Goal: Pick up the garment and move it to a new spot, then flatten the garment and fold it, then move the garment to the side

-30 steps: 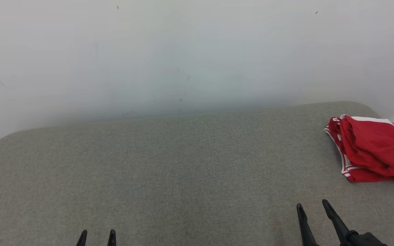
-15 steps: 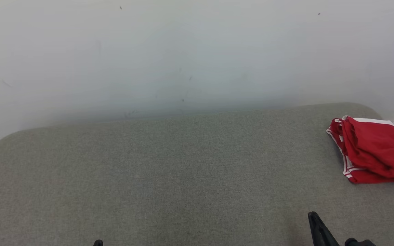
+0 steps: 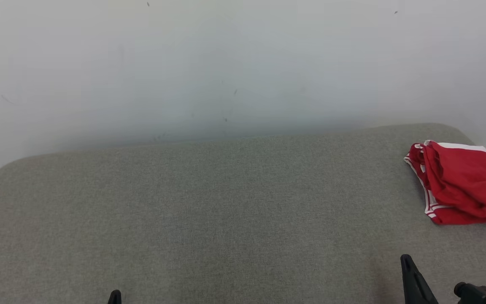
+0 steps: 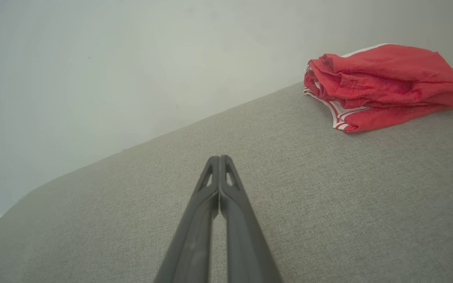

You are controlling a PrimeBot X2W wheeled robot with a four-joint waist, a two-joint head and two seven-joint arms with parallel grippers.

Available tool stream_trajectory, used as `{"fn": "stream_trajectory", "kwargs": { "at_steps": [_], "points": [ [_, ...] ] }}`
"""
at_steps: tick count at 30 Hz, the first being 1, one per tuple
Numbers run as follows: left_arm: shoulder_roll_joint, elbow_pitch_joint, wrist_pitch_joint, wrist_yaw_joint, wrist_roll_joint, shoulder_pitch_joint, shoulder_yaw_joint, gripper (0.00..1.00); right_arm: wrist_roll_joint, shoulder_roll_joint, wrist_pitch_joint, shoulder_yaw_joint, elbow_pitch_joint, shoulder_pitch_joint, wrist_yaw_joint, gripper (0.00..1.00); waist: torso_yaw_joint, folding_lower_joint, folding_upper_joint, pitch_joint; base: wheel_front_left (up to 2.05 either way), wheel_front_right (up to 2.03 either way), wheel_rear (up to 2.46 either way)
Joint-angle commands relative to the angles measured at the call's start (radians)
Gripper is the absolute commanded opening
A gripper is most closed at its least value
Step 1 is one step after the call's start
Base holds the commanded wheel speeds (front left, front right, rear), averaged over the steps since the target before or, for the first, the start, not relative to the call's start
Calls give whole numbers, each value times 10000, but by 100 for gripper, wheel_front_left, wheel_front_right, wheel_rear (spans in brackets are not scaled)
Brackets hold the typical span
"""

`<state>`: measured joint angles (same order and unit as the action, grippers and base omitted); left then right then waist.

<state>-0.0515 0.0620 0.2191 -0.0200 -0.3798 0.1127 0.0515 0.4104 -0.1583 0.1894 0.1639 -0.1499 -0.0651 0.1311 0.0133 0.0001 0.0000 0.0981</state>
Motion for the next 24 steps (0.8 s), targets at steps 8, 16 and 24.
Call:
{"fn": "stream_trajectory", "kwargs": {
  "at_steps": [8, 16, 24],
  "points": [
    [-69, 463, -278, 242, -1750, -798, 20, 0, 1761, -45, -390, -413, -205, 637, -1, 0, -11, -1, 0, -78, 0, 0, 0],
    [-82, 889, -491, 405, -3069, -1224, 25, 0, 3076, -28, -716, -723, -459, 933, -2, 0, -21, -1, 0, -152, 0, 0, 0],
    [-90, 1229, -687, 555, -4262, -1600, 19, 0, 4261, -2, -1026, -1020, -691, 1199, -2, 0, -30, -1, 0, -226, 0, 0, 0]
  ]
}}
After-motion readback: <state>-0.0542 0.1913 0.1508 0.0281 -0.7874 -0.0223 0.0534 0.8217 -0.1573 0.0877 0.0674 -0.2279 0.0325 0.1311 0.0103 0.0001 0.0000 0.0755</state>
